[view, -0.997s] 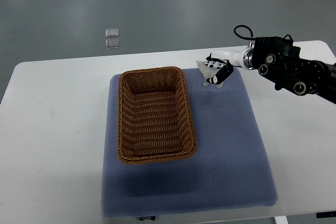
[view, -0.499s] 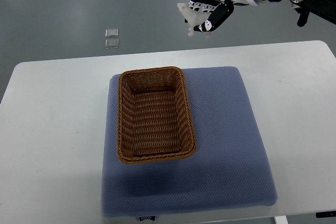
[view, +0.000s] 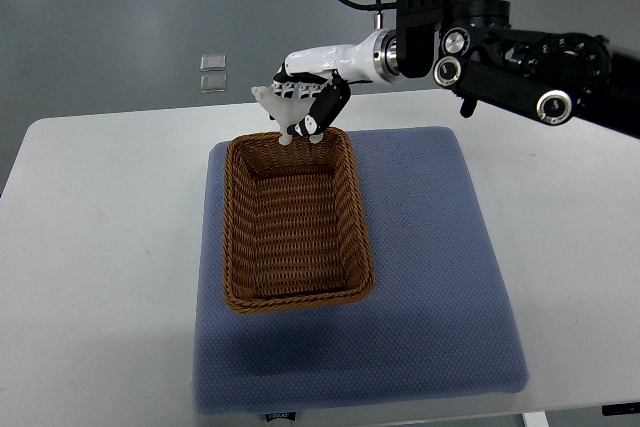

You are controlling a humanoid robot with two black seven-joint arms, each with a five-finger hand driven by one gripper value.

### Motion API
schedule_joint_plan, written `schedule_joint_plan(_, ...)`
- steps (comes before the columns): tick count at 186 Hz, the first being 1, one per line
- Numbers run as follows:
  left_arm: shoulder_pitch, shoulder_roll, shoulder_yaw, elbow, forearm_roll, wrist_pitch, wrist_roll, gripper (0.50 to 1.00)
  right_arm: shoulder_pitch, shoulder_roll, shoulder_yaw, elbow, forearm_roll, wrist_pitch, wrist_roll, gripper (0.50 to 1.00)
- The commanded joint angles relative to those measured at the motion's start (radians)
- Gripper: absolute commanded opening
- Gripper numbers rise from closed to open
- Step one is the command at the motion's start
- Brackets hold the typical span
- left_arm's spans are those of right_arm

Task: Place white bear in brown basket with right hand
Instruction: 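Lower the bear into the basket and open the right hand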

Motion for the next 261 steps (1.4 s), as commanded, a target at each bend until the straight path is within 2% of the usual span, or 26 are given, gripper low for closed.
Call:
schedule_joint_plan(1,0.000,0.000,0.000,0.000,0.000,0.000,0.000,1.000,-0.031,0.069,-0.008,-0.045,-0.002,-0.016,-0.002,0.500)
schedule_joint_plan(43,0.000,0.000,0.000,0.003,0.000,0.000,0.000,1.000,-0.101,0.184,-0.011,-0.132,-0.022,-0.040,-0.002,0.500)
schedule_joint_plan(92,0.000,0.000,0.000,0.003,0.000,0.000,0.000,1.000,-0.180,0.186,-0.011,-0.193,-0.111,-0.054,-0.002,0.500)
schedule_joint_plan(147,0.000,0.000,0.000,0.001,0.000,0.000,0.000,1.000,-0.194,0.186,-0.036,-0.201,-0.112,-0.056,0.001,0.502)
schedule_joint_plan(152,0.000,0.000,0.000,0.001,0.000,0.000,0.000,1.000,-0.198,0.186,-0.034,-0.201,-0.111,-0.056,0.004,0.572)
schedule_joint_plan(161,0.000,0.000,0.000,0.003,0.000,0.000,0.000,1.000,-0.200,0.186,-0.034,-0.201,-0.111,-0.056,0.004,0.631)
schedule_joint_plan(171,0.000,0.000,0.000,0.003,0.000,0.000,0.000,1.000,-0.201,0.186,-0.033,-0.201,-0.111,-0.054,0.004,0.731)
schedule_joint_plan(174,0.000,0.000,0.000,0.003,0.000,0.000,0.000,1.000,-0.201,0.186,-0.033,-0.201,-0.109,-0.054,0.004,0.778)
schedule_joint_plan(178,0.000,0.000,0.000,0.003,0.000,0.000,0.000,1.000,-0.201,0.186,-0.033,-0.201,-0.108,-0.054,0.004,0.803)
schedule_joint_plan(205,0.000,0.000,0.000,0.003,0.000,0.000,0.000,1.000,-0.198,0.186,-0.020,-0.198,-0.097,-0.043,0.004,0.860)
schedule_joint_plan(214,0.000,0.000,0.000,0.003,0.000,0.000,0.000,1.000,-0.197,0.186,-0.017,-0.198,-0.096,-0.042,0.004,0.862)
schedule_joint_plan(223,0.000,0.000,0.000,0.003,0.000,0.000,0.000,1.000,-0.190,0.186,-0.017,-0.197,-0.096,-0.042,0.004,0.893)
schedule_joint_plan(261,0.000,0.000,0.000,0.003,0.000,0.000,0.000,1.000,-0.163,0.184,0.069,-0.192,-0.088,-0.039,0.004,0.895)
